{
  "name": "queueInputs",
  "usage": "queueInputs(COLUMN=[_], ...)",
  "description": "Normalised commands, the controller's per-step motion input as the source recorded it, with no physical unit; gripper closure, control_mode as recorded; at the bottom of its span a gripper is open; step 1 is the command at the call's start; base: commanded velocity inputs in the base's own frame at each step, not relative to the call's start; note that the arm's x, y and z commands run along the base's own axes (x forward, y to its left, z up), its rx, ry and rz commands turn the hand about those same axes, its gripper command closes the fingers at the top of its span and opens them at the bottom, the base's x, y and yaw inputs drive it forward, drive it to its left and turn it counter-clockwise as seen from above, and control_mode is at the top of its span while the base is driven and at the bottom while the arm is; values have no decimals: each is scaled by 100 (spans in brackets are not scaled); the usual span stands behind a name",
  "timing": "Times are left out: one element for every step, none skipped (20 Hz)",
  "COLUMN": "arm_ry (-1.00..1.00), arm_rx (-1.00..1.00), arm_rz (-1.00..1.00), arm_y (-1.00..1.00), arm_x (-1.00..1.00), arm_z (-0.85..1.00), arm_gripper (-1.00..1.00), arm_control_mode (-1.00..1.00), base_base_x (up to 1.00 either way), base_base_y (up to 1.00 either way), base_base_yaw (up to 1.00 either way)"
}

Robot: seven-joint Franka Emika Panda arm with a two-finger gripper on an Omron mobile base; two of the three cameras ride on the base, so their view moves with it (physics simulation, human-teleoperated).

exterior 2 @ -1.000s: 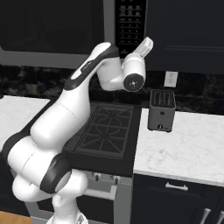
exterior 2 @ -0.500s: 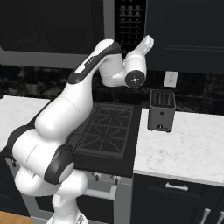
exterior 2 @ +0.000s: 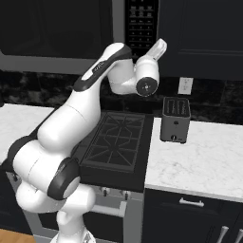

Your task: Open the microwave, place the bowl with waffle inside the microwave, then close the microwave door and turn it on.

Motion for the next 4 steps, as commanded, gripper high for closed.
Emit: queueInputs(arm_ry=[0,0,0,0], arm_rx=[0,0,0,0], arm_rz=[0,0,0,0], arm_y=[0,0,0,0], arm_x=[0,0,0,0], arm_z=[0,0,0,0], arm_gripper=[100,100,100,100], arm_control_mode=[-100,-100,-100,-100], base_base_x=[0,0,0,0], base_base_y=[0,0,0,0], base_base_yaw=[0,0,0,0])
